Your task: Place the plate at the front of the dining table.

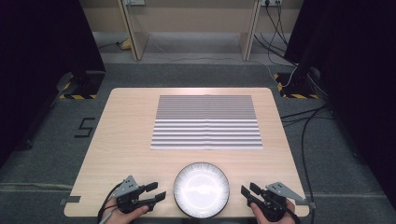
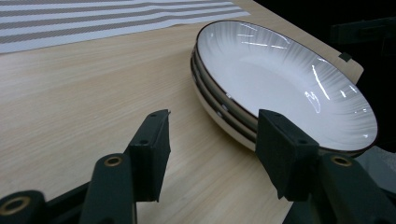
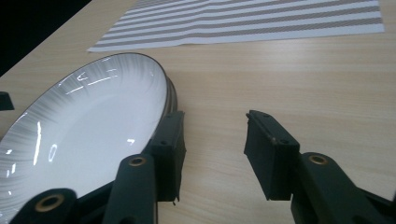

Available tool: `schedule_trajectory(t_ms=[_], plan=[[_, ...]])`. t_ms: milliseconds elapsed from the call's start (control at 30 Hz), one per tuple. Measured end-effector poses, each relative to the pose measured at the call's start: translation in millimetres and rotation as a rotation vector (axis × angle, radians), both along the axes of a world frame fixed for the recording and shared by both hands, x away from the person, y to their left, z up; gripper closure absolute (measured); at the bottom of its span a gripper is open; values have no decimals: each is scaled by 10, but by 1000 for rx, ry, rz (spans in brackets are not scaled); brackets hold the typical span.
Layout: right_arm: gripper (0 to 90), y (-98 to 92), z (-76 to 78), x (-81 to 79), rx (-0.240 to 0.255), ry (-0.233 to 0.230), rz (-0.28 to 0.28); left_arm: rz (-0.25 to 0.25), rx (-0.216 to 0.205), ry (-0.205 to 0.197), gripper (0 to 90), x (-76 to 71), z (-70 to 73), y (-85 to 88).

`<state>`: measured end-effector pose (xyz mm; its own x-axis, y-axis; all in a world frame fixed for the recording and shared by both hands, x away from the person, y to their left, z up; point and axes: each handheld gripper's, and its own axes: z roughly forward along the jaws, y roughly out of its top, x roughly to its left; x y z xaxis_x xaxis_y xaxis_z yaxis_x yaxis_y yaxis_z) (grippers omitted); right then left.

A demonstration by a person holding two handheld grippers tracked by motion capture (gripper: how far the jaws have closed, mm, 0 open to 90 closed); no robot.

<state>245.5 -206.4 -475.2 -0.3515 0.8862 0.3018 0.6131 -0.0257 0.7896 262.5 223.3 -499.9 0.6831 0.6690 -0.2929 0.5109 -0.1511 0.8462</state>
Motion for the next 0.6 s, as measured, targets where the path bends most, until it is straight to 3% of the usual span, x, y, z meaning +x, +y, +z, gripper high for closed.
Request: schedule_trajectory(t_ms=[300, 600], plan=[[667, 173, 31, 101, -15, 39, 64, -14, 1, 29, 475, 177, 114, -148], [711, 360, 38, 255, -36, 101, 132, -42, 19, 79, 514, 273, 96, -288]])
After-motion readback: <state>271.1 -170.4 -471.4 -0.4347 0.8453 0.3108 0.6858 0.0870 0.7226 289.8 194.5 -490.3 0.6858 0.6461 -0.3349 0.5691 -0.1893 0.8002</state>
